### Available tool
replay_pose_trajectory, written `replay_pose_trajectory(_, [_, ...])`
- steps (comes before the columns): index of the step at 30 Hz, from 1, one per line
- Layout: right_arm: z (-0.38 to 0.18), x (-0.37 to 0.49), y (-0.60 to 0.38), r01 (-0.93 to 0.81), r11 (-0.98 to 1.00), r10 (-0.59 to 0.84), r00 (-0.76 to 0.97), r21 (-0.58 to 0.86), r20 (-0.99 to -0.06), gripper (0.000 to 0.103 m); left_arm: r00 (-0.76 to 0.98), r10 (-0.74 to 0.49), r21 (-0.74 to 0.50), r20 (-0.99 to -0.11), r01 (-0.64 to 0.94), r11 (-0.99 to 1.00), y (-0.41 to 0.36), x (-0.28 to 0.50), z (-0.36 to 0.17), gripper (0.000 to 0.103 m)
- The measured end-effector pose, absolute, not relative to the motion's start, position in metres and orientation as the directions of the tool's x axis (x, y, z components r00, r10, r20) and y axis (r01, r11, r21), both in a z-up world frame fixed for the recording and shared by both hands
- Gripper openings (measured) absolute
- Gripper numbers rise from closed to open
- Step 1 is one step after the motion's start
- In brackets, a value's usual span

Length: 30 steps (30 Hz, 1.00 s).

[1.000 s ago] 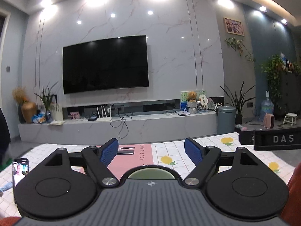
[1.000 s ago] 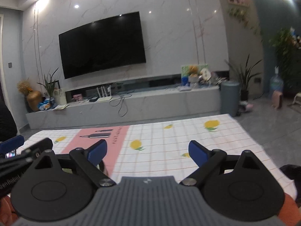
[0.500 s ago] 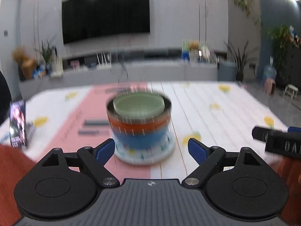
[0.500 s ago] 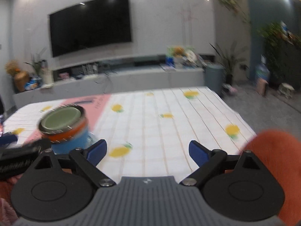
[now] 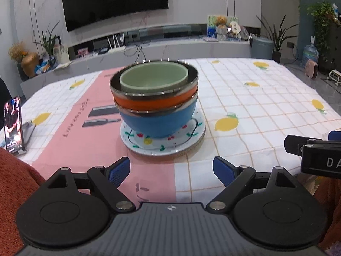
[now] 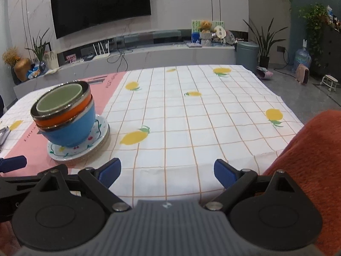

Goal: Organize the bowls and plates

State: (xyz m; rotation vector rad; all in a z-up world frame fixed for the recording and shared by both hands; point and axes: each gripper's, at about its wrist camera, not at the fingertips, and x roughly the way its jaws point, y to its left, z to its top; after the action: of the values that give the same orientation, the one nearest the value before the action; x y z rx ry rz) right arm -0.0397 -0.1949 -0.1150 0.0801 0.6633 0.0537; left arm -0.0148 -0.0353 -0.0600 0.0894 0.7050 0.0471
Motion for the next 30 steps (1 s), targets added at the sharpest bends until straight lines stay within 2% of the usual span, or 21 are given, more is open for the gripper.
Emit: replay_pose_trajectory(30, [-0.1129,-0.0456,-0.1872,-0.053,0.997,0.075,0.803,0.055,-0.591,0.092,0.762,0.074,0.095,-0.643,-0.016,0.995,-0.0353,-0.0178,-0.0568,0.102])
